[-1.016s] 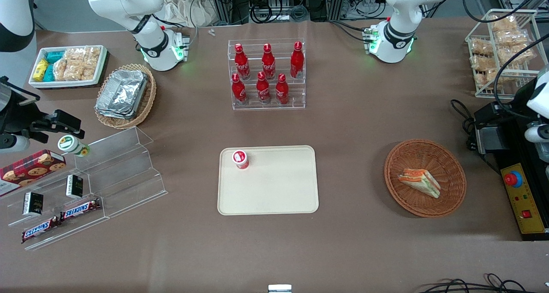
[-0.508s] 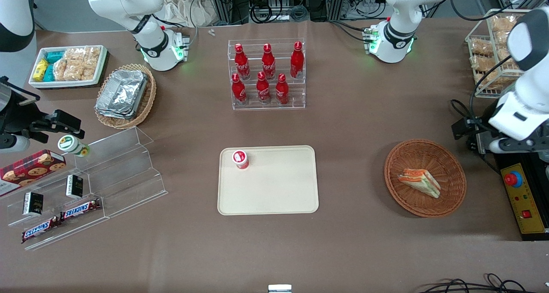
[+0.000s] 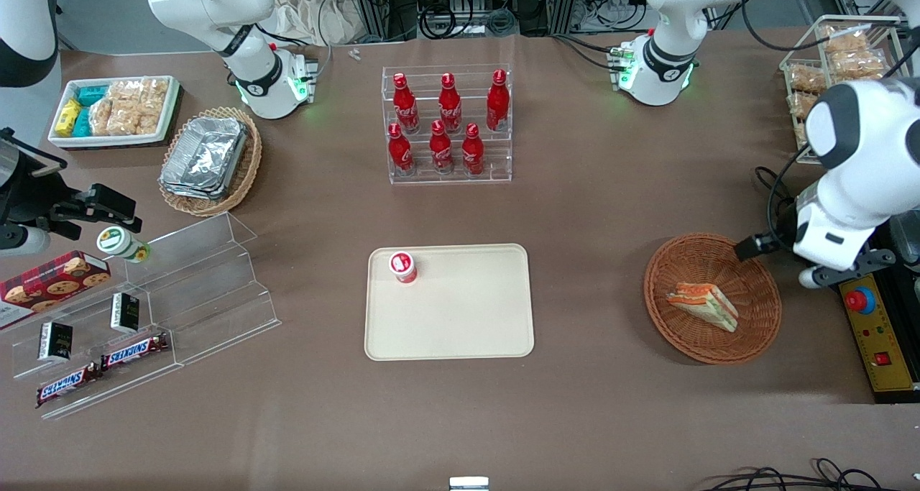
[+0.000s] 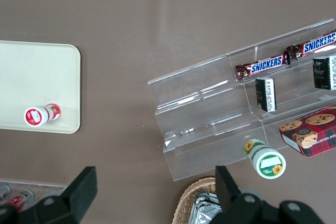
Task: Place sandwich from basket to tray
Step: 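Move the open left gripper over the sandwich in the wicker basket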
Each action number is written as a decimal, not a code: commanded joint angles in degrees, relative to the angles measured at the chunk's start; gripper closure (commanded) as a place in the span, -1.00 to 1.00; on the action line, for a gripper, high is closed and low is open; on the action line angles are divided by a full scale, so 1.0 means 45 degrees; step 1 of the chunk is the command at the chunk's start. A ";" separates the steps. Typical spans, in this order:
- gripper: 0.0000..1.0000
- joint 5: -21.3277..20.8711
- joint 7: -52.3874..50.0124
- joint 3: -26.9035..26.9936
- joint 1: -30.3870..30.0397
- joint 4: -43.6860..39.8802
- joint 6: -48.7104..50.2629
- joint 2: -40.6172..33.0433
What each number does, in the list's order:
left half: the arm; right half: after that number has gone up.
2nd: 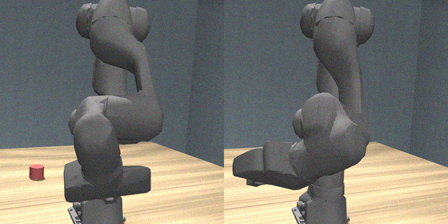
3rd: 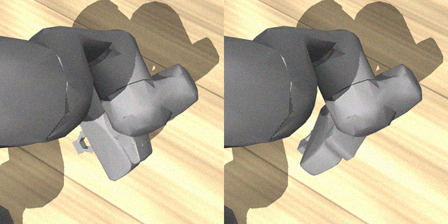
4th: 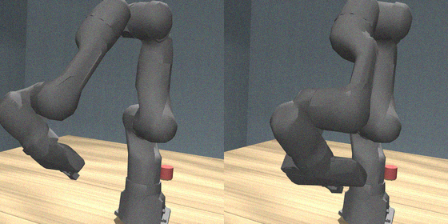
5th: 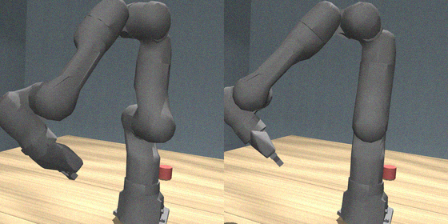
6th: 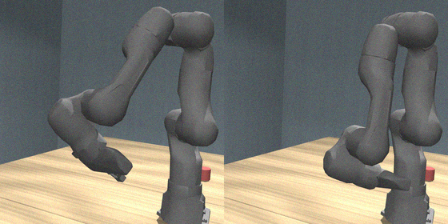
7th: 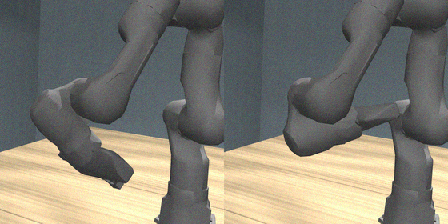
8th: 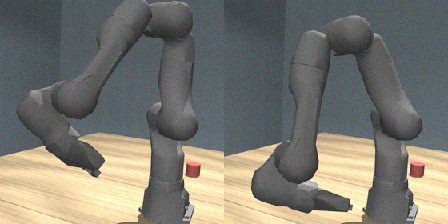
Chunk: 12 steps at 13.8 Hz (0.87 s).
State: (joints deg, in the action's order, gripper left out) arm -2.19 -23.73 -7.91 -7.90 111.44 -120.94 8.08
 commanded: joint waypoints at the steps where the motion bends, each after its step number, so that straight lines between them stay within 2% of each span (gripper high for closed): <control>1: -1.00 -0.0079 -0.3367 -0.0176 0.0055 -0.0368 -0.1012 0.0975; 7: -1.00 -0.0197 -0.7162 -0.0176 0.0114 -0.0388 -0.3083 0.2968; 12: -0.98 -0.0217 -0.7754 -0.0079 0.0056 -0.0213 -0.4178 0.3790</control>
State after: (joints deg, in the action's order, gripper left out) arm -2.22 -55.64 -8.47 -7.69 110.57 -136.48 23.89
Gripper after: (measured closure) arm 0.004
